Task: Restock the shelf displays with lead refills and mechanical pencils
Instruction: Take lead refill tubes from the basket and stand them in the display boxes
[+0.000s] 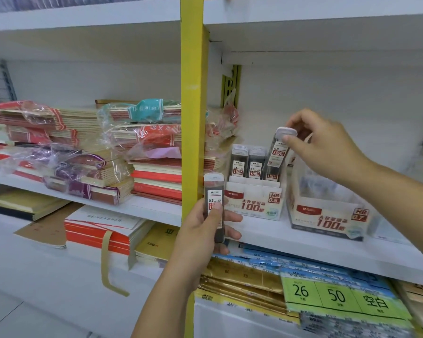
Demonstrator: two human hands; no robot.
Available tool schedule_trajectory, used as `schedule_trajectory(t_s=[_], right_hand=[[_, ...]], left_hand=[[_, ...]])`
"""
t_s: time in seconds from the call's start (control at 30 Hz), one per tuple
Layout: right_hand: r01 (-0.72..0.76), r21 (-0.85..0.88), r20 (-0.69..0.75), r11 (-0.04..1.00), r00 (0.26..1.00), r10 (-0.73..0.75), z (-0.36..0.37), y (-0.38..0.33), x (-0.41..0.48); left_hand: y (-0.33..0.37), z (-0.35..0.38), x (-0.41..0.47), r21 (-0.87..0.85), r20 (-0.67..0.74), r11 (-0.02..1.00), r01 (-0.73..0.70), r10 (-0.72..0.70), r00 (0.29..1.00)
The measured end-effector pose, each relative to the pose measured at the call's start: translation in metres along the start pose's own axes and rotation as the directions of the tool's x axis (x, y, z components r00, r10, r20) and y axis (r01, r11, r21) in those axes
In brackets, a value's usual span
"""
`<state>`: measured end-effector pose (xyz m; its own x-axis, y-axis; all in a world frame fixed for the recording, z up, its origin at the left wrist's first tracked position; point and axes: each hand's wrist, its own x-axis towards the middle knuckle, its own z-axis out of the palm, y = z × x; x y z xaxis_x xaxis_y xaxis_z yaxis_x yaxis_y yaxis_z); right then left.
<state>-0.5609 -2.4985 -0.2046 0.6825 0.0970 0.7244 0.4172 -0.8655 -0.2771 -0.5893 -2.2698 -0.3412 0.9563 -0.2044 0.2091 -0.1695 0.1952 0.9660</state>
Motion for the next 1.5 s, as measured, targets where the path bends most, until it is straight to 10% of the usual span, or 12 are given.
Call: schedule_trajectory(t_s=[0.63,0.9,1.03,1.2,1.5], right_hand=[[0.029,-0.385,0.089,0.922,0.996,0.005,0.021,0.015,-0.001],[-0.197,0.399,0.398,0.895,0.917,0.024,0.029,-0.063,-0.047],[-0.225,0.53,0.257,0.818,0.961,0.098,0.028,-0.064,-0.037],[-0.097,0.431,-0.097,0.897,0.983,0.153,0.013,-0.043,0.0],[0.048,0.065,0.158,0.997,0.986,-0.058,0.057,-0.027,0.012]], left_hand=[[0.004,0.005,-0.001,-0.024,0.026,1.0,0.003,-0.003,1.0],[0.011,0.012,-0.007,-0.052,0.07,0.998,-0.019,0.023,0.997],[0.007,0.017,-0.006,0.074,-0.025,0.992,-0.102,0.104,0.994],[-0.009,0.017,0.002,0.723,-0.063,0.624,-0.295,0.485,0.872],[-0.034,0.02,0.018,0.812,0.145,0.442,-0.382,0.481,0.865]])
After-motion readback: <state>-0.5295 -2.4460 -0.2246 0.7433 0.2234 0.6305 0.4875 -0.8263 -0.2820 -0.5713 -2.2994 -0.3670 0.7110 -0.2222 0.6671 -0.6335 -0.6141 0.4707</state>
